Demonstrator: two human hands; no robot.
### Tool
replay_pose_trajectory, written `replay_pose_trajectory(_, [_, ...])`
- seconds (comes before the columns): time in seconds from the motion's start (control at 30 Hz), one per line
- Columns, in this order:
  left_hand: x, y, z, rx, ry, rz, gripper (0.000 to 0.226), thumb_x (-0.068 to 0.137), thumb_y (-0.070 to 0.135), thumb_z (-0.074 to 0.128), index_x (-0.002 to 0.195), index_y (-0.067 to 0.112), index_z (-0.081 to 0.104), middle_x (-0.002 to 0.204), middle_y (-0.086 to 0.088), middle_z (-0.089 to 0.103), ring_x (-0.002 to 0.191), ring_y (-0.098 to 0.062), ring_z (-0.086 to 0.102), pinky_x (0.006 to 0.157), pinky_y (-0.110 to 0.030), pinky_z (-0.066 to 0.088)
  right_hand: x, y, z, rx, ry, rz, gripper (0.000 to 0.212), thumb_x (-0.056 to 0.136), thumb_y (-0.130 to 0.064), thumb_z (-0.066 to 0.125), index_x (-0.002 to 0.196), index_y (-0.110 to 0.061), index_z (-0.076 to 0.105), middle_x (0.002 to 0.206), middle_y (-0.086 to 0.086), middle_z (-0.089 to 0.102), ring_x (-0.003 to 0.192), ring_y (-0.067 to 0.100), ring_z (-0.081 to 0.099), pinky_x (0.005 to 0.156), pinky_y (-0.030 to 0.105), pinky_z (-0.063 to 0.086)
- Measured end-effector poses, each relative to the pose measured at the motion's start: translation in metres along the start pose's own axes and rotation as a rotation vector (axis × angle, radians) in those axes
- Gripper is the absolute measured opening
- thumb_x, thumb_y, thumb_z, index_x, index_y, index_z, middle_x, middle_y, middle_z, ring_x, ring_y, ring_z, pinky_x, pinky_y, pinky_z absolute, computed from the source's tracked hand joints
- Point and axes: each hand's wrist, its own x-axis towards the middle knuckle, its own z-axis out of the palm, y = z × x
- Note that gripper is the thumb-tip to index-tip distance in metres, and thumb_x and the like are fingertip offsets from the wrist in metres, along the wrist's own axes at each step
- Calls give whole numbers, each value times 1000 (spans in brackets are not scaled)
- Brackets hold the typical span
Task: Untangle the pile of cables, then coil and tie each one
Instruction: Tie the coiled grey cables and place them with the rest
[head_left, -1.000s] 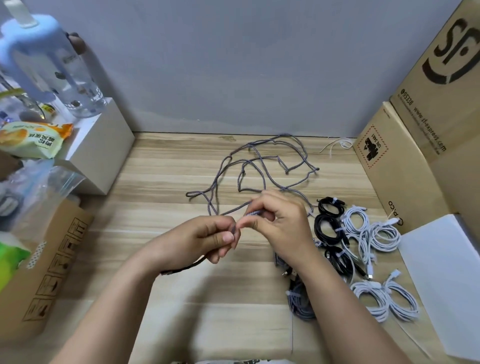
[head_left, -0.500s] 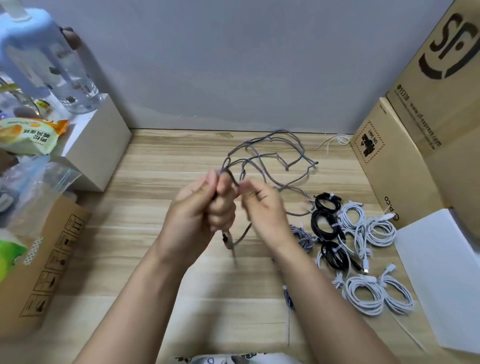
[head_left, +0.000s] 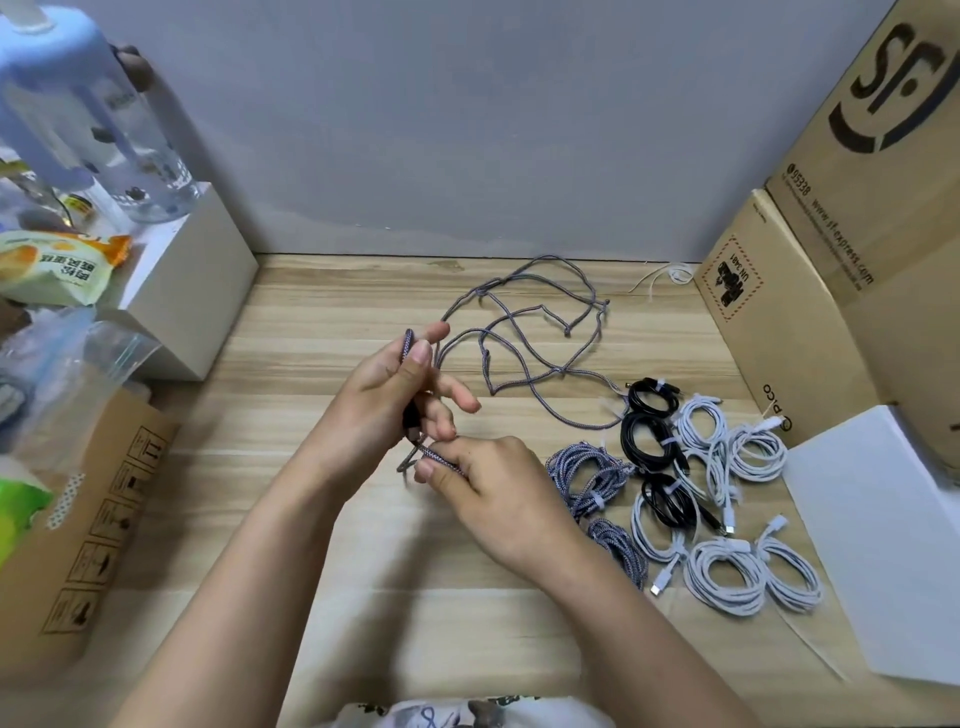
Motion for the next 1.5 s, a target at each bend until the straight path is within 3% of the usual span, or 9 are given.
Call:
replay_pose_trajectory(0.4, [7, -13, -10, -351, 109, -100, 20, 100, 16, 34, 103, 7, 52, 73, -8, 73, 68, -15, 71, 60, -23, 57, -12, -18, 0, -177, 49, -2, 31, 96, -40, 44, 91, -17, 63, 87, 9, 66, 90, 34, 56, 72, 37, 40])
replay_pose_trajectory(0.6, [-5, -4, -11, 233, -222, -122, 26, 99, 22, 34, 100, 12, 58, 64, 1, 68, 53, -7, 58, 52, -21, 39, -7, -12, -13, -95, 201, -60, 31, 81, -49, 50, 90, -29, 71, 84, -4, 71, 83, 24, 64, 66, 34, 46])
replay_pose_trajectory(0.77, [-10, 4, -9, 310, -407, -71, 45, 93, 41, 36, 59, 24, 61, 47, -5, 56, 36, -12, 38, 43, -21, 29, 2, -7, -22, 100, 421, -61, 24, 62, -46, 70, 80, -31, 67, 55, -13, 61, 54, 2, 55, 56, 29, 47])
replay_pose_trajectory(0.97, [-11, -2, -16, -312, -544, -109, 36, 84, 56, 56, 70, 23, 60, 40, 12, 35, 39, -7, 20, 39, -15, 24, 17, -3, -36, 556, 576, -106, 17, 59, -24, 82, 59, -28, 65, 58, -8, 63, 55, 6, 52, 54, 24, 43])
replay_pose_trajectory(1.1, [-11, 1, -7, -862, -742, -88, 29, 103, 23, 34, 101, 4, 56, 56, 2, 35, 50, -11, 28, 49, -21, 28, 23, -5, -29, 859, 429, 0, 10, 77, -27, 65, 69, -23, 61, 56, -3, 45, 42, 1, 31, 40, 13, 26])
replay_pose_trajectory(1.23, [-10, 15, 1, -1007, -576, -68, 43, 103, 14, 30, 138, -11, 30, 65, -8, 43, 56, -14, 31, 55, -26, 25, 23, -12, -16, 1179, 173, 179, 41, 93, -32, 44, 56, -26, 61, 46, -11, 26, 34, -1, 15, 38, 15, 7])
replay_pose_trajectory(1.33, [-7, 16, 2, -1013, -476, -12, 53, 102, 13, 31, 141, -12, 6, 86, -13, 62, 58, -16, 34, 59, -27, 30, 17, -11, -6, 1219, 27, 319, 36, 101, -28, 35, 68, -22, 49, 44, -11, 26, 32, -2, 14, 38, 14, 6])
replay_pose_trajectory(1.4, [-5, 20, 9, -939, -384, 21, 52, 101, 15, 32, 140, -12, 14, 103, -13, 68, 56, -17, 44, 61, -25, 38, 11, -9, 3, 1152, -51, 352, 34, 102, -25, 35, 69, -20, 39, 44, -10, 24, 33, -1, 13, 39, 12, 7])
replay_pose_trajectory(1.5, [-3, 14, 20, -666, -187, 55, 34, 87, 23, 38, 116, 6, 44, 89, 1, 74, 59, -6, 63, 58, -17, 50, 2, -8, 8, 976, -84, 360, 38, 103, -24, 33, 66, -19, 41, 44, -7, 27, 31, 0, 15, 34, 12, 9])
